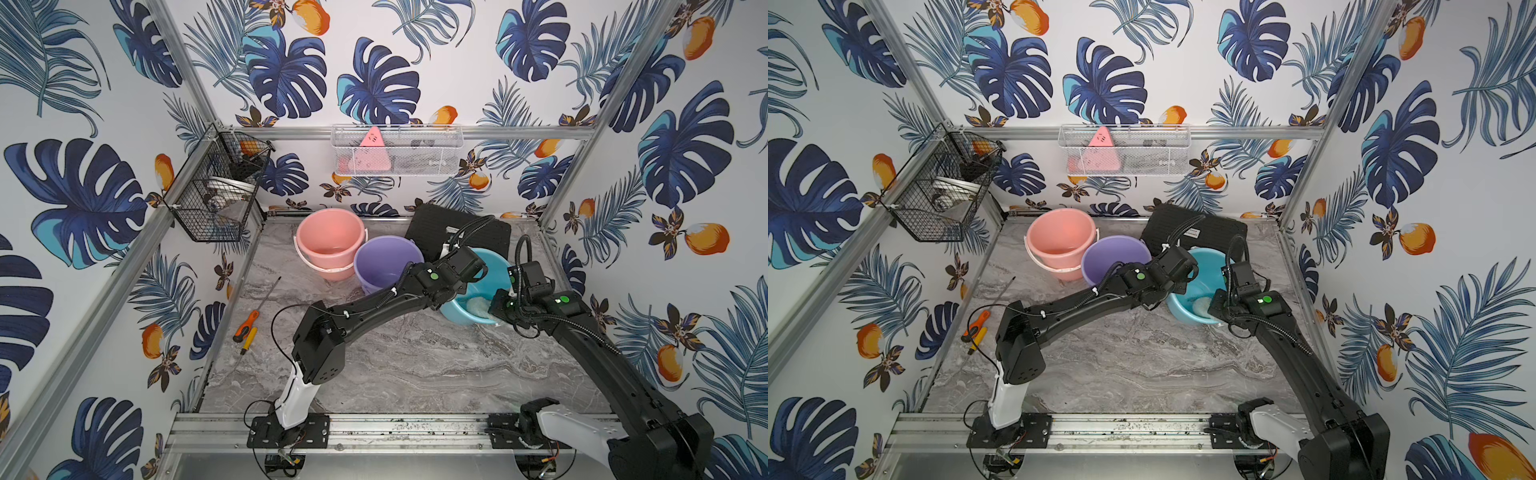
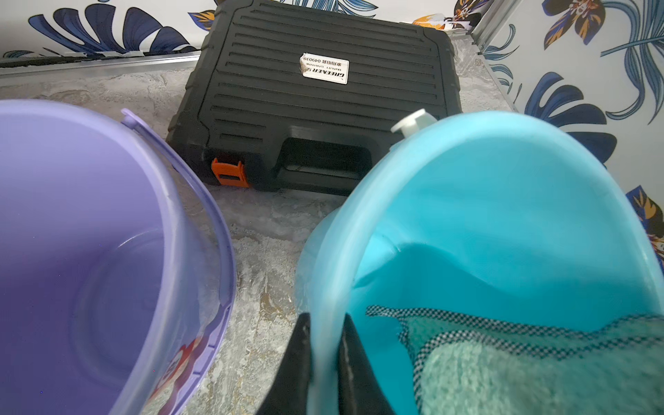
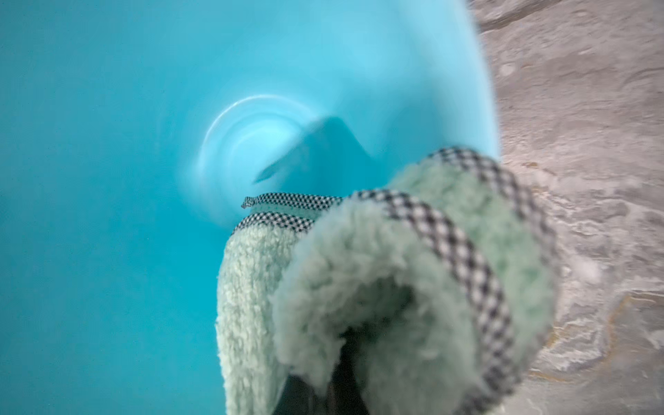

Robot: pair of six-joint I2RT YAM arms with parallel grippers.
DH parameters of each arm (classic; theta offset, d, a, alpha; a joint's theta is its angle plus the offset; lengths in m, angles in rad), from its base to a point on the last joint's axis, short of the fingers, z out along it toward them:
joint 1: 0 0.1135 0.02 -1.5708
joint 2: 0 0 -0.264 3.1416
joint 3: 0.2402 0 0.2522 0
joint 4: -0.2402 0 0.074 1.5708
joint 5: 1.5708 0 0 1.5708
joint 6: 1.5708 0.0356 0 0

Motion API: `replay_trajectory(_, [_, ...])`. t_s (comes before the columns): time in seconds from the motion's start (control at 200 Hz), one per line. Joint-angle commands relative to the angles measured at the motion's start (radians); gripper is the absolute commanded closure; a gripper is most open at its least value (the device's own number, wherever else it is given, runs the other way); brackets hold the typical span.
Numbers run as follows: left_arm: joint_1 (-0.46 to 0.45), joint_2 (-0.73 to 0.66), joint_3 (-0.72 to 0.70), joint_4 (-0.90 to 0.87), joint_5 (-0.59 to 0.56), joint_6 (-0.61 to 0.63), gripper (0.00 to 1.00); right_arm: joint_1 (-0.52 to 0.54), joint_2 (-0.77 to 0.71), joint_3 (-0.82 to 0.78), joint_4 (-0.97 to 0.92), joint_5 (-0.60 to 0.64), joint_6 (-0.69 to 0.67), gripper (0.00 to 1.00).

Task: Wipe the inside of the bucket with a cloth
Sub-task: Wipe the dirt from the inside of the bucket.

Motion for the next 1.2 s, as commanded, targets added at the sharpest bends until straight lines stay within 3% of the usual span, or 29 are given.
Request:
replay_trajectory(0.0, [0.0, -0.014, -0.018, 0.019, 0.028, 0.047, 1.0, -0.034, 0.028, 0.046, -0.009, 0.048, -0.009, 1.0])
replay_trajectory(0.4, [-0.009, -0.054, -0.088, 0.071, 0.093, 0.102, 1.0, -0.038, 0.31, 0.308, 0.165, -0.01, -0.034, 1.0])
replay_trajectory(0.545, [-0.012, -0.046, -0.071, 0.048, 0.077, 0.088, 1.0, -0.071, 0.363, 0.353, 0.145, -0.007, -0.044, 1.0])
replay_trajectory(0.791, [0.004, 0.0, 0.009, -0.01, 0.026, 0.059, 1.0, -0.119, 0.198, 0.215, 0.145, -0.021, -0.057, 1.0])
replay_trajectory(1.191, [0.067, 0.032, 0.083, -0.019, 0.079, -0.007, 1.0, -0.12, -0.102, -0.035, 0.047, -0.108, 0.026, 1.0])
